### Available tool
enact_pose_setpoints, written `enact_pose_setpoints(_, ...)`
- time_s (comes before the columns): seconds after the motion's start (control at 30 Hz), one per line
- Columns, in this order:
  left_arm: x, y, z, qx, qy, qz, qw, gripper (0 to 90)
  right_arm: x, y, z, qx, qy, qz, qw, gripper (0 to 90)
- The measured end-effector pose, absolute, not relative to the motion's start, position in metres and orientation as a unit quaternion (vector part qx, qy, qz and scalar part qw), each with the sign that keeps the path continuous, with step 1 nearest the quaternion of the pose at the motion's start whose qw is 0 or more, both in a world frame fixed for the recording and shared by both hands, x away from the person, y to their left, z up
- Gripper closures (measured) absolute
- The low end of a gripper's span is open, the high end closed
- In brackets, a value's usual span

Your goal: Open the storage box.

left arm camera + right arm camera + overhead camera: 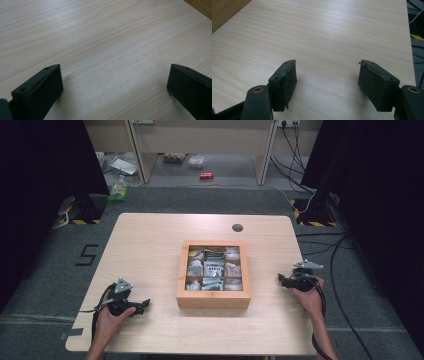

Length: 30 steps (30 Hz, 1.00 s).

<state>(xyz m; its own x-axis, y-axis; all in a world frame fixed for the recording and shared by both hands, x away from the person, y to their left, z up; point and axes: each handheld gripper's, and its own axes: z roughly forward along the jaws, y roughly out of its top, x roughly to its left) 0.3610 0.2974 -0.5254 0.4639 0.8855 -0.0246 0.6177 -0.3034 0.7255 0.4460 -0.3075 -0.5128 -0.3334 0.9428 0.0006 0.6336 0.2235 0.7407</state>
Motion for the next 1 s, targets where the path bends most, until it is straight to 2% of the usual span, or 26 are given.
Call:
enact_pose_setpoints(0.37,0.361,0.297,-0.525,0.784,0.48,0.195,0.343,0.0,0.446,-0.305,-0.513,0.532,0.745,0.328,0.233,27.5)
enact_pose_setpoints(0.6,0.361,0.297,-0.525,0.783,0.48,0.195,0.344,0.0,0.446,-0.297,-0.512,0.537,0.735,0.353,0.215,26.7)
enact_pose_setpoints(1.0,0.361,0.298,-0.525,0.784,0.478,0.194,0.345,0.0,0.44,-0.266,-0.491,0.511,0.739,0.389,0.205,26.2)
